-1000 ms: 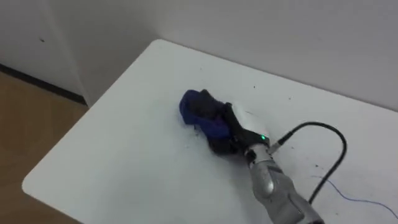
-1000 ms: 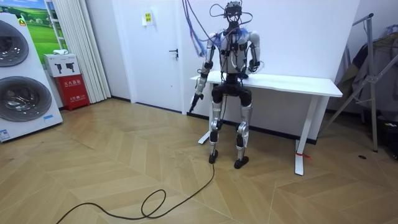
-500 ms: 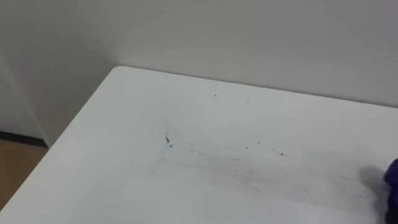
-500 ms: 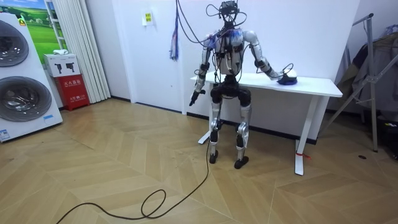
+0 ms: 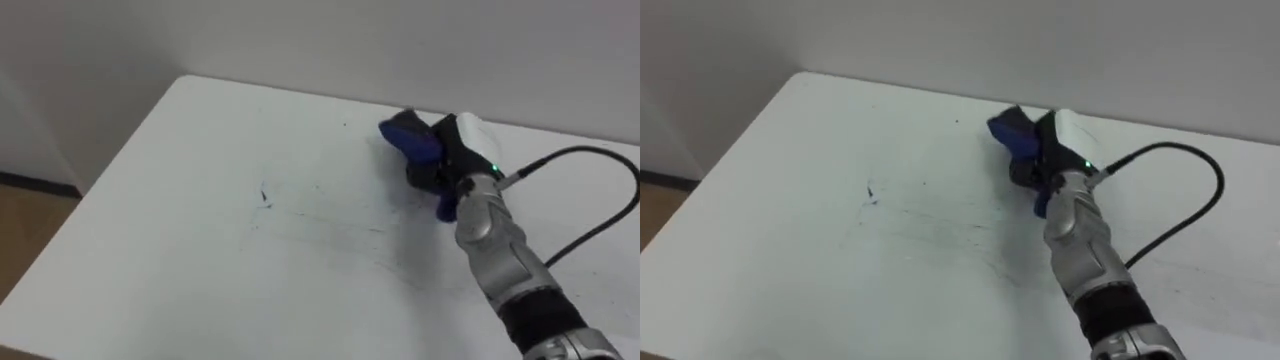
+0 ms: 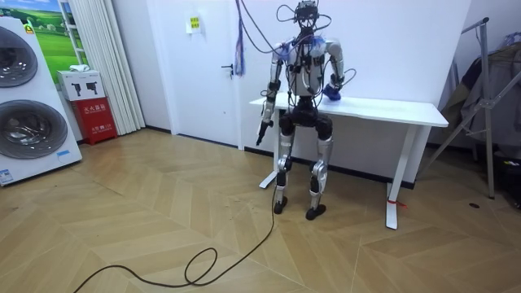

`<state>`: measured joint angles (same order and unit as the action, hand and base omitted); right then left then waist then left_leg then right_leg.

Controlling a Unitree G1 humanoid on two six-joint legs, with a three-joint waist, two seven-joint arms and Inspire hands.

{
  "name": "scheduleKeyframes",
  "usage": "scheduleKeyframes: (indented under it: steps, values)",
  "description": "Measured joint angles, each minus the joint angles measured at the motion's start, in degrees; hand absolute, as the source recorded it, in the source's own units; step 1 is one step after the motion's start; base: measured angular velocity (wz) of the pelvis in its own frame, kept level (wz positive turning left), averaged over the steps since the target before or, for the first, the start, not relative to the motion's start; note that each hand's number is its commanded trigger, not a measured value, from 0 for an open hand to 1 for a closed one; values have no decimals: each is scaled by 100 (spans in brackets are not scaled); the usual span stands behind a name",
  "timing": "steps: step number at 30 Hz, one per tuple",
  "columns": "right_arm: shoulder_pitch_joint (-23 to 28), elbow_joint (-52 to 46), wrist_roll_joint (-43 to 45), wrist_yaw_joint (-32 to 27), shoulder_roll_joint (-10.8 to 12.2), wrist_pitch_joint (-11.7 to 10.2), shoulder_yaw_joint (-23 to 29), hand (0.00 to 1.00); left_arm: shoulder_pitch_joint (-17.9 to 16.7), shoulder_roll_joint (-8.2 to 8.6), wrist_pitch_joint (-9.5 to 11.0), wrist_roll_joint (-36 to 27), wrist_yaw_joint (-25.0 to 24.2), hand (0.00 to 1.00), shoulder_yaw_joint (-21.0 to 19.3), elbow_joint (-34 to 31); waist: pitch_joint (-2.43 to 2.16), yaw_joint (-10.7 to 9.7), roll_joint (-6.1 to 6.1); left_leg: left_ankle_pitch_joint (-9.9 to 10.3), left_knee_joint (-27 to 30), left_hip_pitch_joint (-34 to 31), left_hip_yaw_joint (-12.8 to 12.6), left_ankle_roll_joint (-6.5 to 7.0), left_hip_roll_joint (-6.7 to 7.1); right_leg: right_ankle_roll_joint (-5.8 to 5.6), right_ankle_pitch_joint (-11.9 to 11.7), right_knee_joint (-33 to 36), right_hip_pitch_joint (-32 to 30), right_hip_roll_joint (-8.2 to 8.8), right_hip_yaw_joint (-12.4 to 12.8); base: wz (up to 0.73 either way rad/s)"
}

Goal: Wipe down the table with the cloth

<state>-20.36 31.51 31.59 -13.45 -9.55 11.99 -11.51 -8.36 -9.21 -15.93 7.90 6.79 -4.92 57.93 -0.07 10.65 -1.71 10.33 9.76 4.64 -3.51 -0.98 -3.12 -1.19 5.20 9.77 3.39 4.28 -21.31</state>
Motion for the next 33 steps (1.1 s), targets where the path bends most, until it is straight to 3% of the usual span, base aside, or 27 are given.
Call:
scheduleKeyframes:
  steps: [2, 4, 7, 10, 12, 15, 17, 20, 22, 23, 24, 25, 26, 27, 28, 29, 30, 31, 32, 33]
  values:
    - [327, 289, -10, -34, -14, -166, 152, 100, -196, -56, -23, -36, 6, 0, 1, -10, 0, -113, -3, -2, -2, 51, 129, 1, 4, -28, 19, -4, 92, 9, -93, 55]
    - [1007, 365, -98, -347, -39, -804, 445, 100, -502, -90, 20, 4, 17, 0, -76, -15, 14, -353, -3, -1, -16, 237, 123, 1, 90, -175, 121, -30, 380, 102, -72, 49]
    - [1764, 372, -83, -839, -69, -1374, 1114, 100, -679, -121, 124, 266, 29, 0, -542, -114, 1, -559, -99, -1, -44, 386, 48, 1, 172, -244, 190, -132, 644, 171, -63, 30]
    - [2365, 494, -93, -1295, -374, -1569, 1752, 100, -725, -208, 215, 660, 41, 0, -914, -172, -22, -674, -122, 0, -45, 418, -37, 3, 187, -244, 189, -118, 683, 184, 90, 7]
    - [2489, 811, -124, -1518, -550, -1620, 2074, 100, -714, -319, 251, 752, 41, 0, -1010, -235, -38, -728, -126, 7, -44, 473, -120, 11, 185, -244, 189, -118, 701, 183, 182, -20]
    - [2604, 1149, -172, -1616, -854, -1609, 2351, 100, -706, -340, 279, 743, 18, 0, -1049, -282, -123, -754, 10, 173, -45, 589, -105, 109, 159, -305, 238, -105, 788, 154, 242, -22]
    - [2571, 1211, -171, -1605, -883, -1541, 2393, 100, -609, -332, 282, 741, -34, 0, -963, -285, -136, -737, 47, 229, 13, 590, -136, 125, 172, -302, 272, -85, 808, 173, 230, -21]
    - [2087, 1193, -166, -1493, -738, -1047, 2110, 100, -419, -277, 277, 635, -84, 0, -577, -264, -131, -646, 134, 326, 217, 580, -340, 99, 125, -232, 339, 271, 623, 202, 391, -40]
    - [1616, 963, -119, -1121, -633, -386, 1431, 100, -79, -268, 271, 489, -85, 0, -67, -140, -114, -455, 148, 383, 421, 461, -596, 98, 67, -121, 436, 824, 230, 286, 380, -67]
    - [1510, 807, -29, -1000, -580, -213, 1194, 100, 50, -265, 273, 418, -84, 0, 80, -69, -101, -370, 144, 386, 477, 409, -620, 98, 71, -96, 450, 1002, 88, 318, 344, -92]
    - [1154, 596, 138, -709, -406, 24, 626, 100, 358, -255, 272, 298, -84, 0, 280, 68, 13, -189, 137, 380, 579, 352, -792, 105, 6, -37, 469, 1392, -221, 413, 190, -106]
    - [766, 561, 446, -413, -89, 134, 135, 100, 625, -219, 304, 298, -84, 0, 352, 200, 48, -32, 116, 410, 687, 220, -997, 131, -81, 13, 429, 1719, -539, 540, -41, -99]
    - [567, 560, 620, -272, 87, 185, -100, 100, 766, -204, 352, 293, -84, 0, 383, 292, 50, 33, 110, 410, 740, 126, -1096, 129, -149, -2, 413, 1861, -687, 574, -105, -54]
    - [219, 560, 862, -15, 388, 210, -391, 100, 1017, -151, 452, 277, -93, 0, 438, 501, 63, 140, 104, 393, 880, -60, -1123, 97, -257, -45, 506, 2391, -903, 742, -193, -11]
    - [-82, 662, 931, 110, 643, 177, -658, 100, 1210, -72, 526, 237, -94, 0, 563, 508, 80, 392, 63, 349, 933, -149, -1106, 22, -269, -95, 733, 2907, -941, 1159, -229, 0]
    - [-238, 726, 935, 155, 708, 152, -786, 100, 1288, -46, 582, 171, -94, 0, 654, 465, 94, 485, 37, 332, 966, -210, -1086, -8, -271, -129, 836, 3050, -933, 1382, -225, 18]
    - [-541, 771, 940, 212, 779, 83, -975, 100, 1326, -31, 677, 18, -95, 0, 778, 376, 95, 687, -13, 296, 1053, -411, -977, -78, -316, -205, 925, 3082, -890, 1792, -169, 28]
    - [-814, 825, 897, 248, 778, -8, -1076, 100, 1348, -46, 693, -119, -101, 0, 846, 394, 103, 829, -28, 238, 1113, -639, -840, -176, -407, -257, 919, 2851, -860, 2091, -89, 33]
    - [-905, 828, 856, 245, 776, -7, -1073, 100, 1337, -64, 688, -148, -103, 0, 851, 400, 89, 901, -50, 203, 1126, -739, -766, -243, -469, -303, 881, 2621, -832, 2197, -66, 31]
    - [-1068, 879, 797, 232, 761, -7, -1063, 100, 1302, -102, 649, -154, -106, 0, 854, 405, 80, 970, -72, 131, 1140, -910, -640, -394, -666, -363, 721, 2065, -767, 2320, -73, 32]
